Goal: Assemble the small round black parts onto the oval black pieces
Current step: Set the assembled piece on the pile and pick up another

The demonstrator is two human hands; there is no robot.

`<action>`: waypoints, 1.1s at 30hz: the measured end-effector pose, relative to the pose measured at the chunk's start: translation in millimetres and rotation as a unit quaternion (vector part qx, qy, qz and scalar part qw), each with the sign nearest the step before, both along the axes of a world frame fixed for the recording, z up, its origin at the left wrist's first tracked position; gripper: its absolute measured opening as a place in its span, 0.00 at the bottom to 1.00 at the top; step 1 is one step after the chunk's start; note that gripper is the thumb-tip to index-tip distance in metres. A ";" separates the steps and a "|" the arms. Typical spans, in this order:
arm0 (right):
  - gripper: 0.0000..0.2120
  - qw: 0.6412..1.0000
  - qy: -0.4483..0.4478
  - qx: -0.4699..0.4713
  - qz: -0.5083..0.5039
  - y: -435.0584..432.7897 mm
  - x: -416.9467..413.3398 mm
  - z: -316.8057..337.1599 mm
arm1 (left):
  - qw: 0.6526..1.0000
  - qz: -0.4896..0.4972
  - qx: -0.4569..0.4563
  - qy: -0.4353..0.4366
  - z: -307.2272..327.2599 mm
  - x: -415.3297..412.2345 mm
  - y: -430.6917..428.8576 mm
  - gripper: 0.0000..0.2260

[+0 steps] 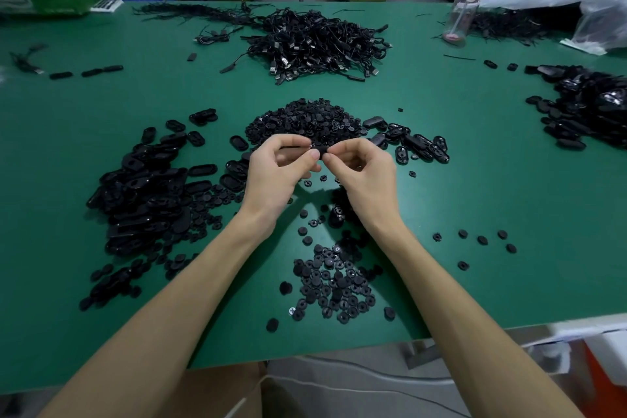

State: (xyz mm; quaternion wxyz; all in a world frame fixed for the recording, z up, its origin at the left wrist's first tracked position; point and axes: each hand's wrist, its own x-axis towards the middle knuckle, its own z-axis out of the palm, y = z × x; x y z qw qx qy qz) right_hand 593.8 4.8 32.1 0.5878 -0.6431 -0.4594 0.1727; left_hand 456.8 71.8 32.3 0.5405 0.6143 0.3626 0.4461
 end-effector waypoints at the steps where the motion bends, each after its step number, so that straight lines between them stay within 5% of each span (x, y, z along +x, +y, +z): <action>1: 0.04 1.000 0.004 0.000 0.001 -0.1 -0.4 0.2 | 1.000 -0.010 0.012 0.002 0.4 0.6 -0.7 0.09; 11: 0.14 0.999 0.031 -0.004 -0.028 -1.7 1.3 0.5 | 0.997 -0.040 0.066 0.022 1.6 1.5 -0.5 0.08; 24: 0.04 0.992 0.107 0.033 0.052 1.5 5.7 -2.1 | 0.995 -0.045 0.066 0.067 -0.1 -2.8 4.8 0.09; 33: 0.03 0.994 0.085 0.035 0.067 1.8 3.4 -3.3 | 0.998 -0.055 0.001 0.023 0.0 -3.8 6.5 0.06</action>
